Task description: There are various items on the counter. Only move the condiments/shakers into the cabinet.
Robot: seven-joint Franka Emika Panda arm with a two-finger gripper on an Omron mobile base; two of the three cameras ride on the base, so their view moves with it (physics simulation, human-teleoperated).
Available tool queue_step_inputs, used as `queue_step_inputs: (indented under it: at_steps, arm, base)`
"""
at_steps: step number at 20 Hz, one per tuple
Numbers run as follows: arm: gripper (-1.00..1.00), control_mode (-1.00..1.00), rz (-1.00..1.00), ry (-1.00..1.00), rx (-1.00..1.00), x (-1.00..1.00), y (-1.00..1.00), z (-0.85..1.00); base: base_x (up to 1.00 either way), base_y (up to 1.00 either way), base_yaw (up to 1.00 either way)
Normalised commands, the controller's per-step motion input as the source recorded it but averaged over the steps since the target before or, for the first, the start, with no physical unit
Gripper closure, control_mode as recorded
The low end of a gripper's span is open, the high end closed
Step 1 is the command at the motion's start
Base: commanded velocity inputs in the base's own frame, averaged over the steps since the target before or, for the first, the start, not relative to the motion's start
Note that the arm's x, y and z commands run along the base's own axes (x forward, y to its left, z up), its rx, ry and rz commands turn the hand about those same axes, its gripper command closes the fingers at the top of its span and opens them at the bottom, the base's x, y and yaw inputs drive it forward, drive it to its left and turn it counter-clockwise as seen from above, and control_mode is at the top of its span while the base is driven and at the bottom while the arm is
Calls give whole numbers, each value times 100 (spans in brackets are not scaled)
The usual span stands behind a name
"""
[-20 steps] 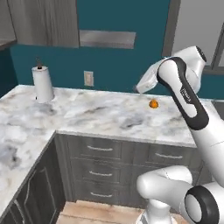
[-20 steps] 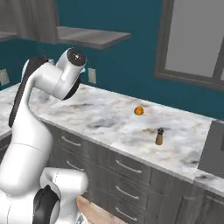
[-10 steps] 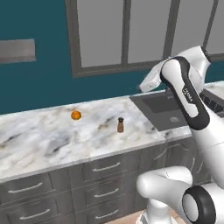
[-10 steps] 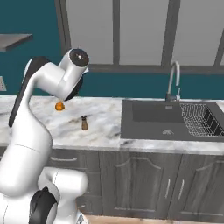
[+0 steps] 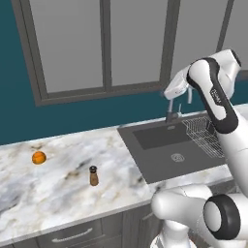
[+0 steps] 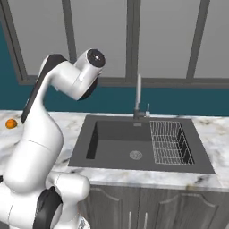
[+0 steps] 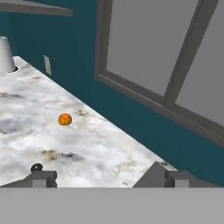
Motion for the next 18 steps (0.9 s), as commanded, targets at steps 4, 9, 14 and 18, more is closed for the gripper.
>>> queue_step_inputs:
  at_steps: [4,9,14,18]
  arm:
    - [-100,-100,12,0,0,3,-4,-23]
    - [-100,-100,31,0,3,0,13,-79]
    - [-100,-100,28,-11,12,-43,7,-72]
    - [-100,-100,10,-36,17,-100,11,-73]
  base:
    - [22,-11,4]
    - [0,0,0]
    - [0,0,0]
    - [0,0,0]
